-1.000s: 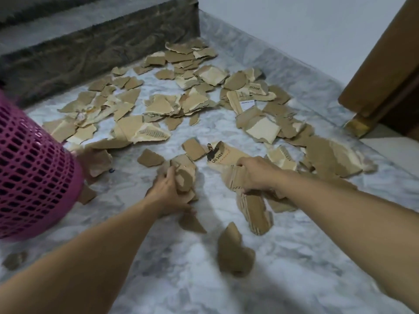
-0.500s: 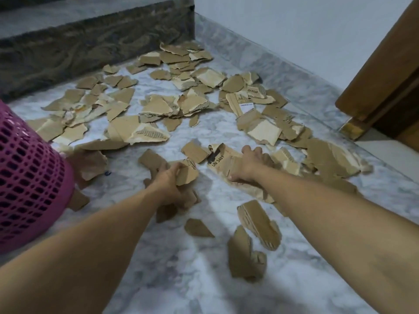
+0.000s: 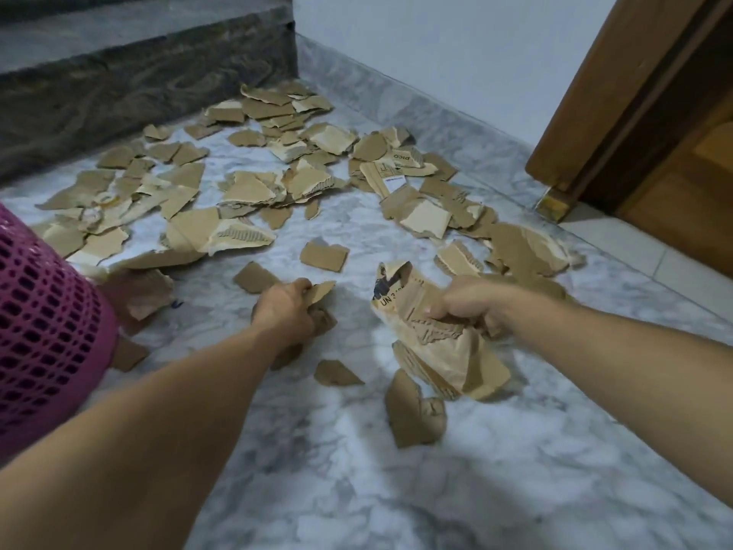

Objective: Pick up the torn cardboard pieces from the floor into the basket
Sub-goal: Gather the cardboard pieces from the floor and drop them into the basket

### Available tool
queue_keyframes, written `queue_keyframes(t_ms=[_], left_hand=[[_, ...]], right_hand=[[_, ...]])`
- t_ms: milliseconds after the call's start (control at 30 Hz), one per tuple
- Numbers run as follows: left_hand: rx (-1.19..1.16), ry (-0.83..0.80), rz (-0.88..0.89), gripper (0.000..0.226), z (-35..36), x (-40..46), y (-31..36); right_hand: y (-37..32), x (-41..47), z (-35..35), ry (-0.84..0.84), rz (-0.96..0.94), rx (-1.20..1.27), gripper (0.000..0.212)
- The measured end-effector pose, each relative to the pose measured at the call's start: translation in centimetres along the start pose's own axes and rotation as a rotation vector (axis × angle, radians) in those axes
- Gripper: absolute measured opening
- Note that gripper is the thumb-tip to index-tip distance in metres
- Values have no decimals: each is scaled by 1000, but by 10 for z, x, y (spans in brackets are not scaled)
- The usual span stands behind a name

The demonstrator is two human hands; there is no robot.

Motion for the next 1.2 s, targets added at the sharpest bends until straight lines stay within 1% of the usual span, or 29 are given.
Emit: queue_keyframes(t_ms=[67, 133, 167, 233, 300, 367, 433, 533, 567, 633, 700, 733, 833, 867, 933, 1000, 1067, 1100, 1167, 1200], left_hand=[[18, 14, 31, 30, 1, -7, 12], [23, 18, 75, 15, 6, -13, 26], [17, 16, 84, 12, 9, -15, 30], [6, 20, 101, 17, 12, -20, 38], [-19, 11, 100, 23, 13, -18, 39], [-93, 2, 76, 21, 11, -16, 37], [-173, 26, 62, 17, 4, -10, 42], [-340, 19, 64, 11, -7, -5, 59], [-396, 14, 81, 13, -11, -3, 68], [-435, -19, 109, 16, -15, 6, 89], [-478, -87, 82, 20, -18, 10, 109], [-537, -137, 58, 20, -17, 12, 120], [-859, -307, 34, 30, -10, 21, 151], [-898, -339, 42, 31, -6, 23, 160], [-897, -377, 57, 31, 5, 32, 183], [-880, -421, 49, 35, 18, 37, 202], [-856, -457, 38, 39, 35, 44, 218], [-819, -454, 25, 43, 43, 48, 224], [-646, -412, -15, 64, 55, 58, 232], [-561, -385, -30, 75, 59, 61, 236]], right_hand=[[15, -14, 30, 37, -21, -124, 32], [26, -22, 56, 128, -44, -211, 41], [25, -26, 64, 182, -62, -251, 48], [21, -34, 72, 222, -101, -280, 56], [13, -38, 73, 202, -105, -301, 58], [7, -37, 71, 147, -90, -284, 58], [6, -33, 56, 117, -97, -233, 62], [17, -19, 22, 153, -86, -92, 67], [25, -13, 8, 178, -61, -15, 65], [43, -5, -23, 233, -6, 112, 58], [63, -1, -53, 274, 47, 182, 53], [76, 0, -71, 300, 69, 201, 52], [114, 10, -111, 359, 129, 278, 46], [126, 15, -120, 362, 155, 330, 46], [146, 24, -133, 358, 185, 407, 41], [157, 35, -143, 365, 186, 454, 33], [158, 48, -152, 376, 157, 449, 28], [157, 56, -157, 386, 132, 430, 29], [153, 74, -164, 381, 97, 383, 33], [147, 80, -166, 363, 73, 360, 32]])
Point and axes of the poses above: each hand's wrist, its own x-axis towards the middle knuckle, its own z-axis out of the palm, y = z × x, the point moved 4 cm from there along x, towards the middle knuckle, and after that the axes turned 1 degree about -x, right-handed, at the moved point
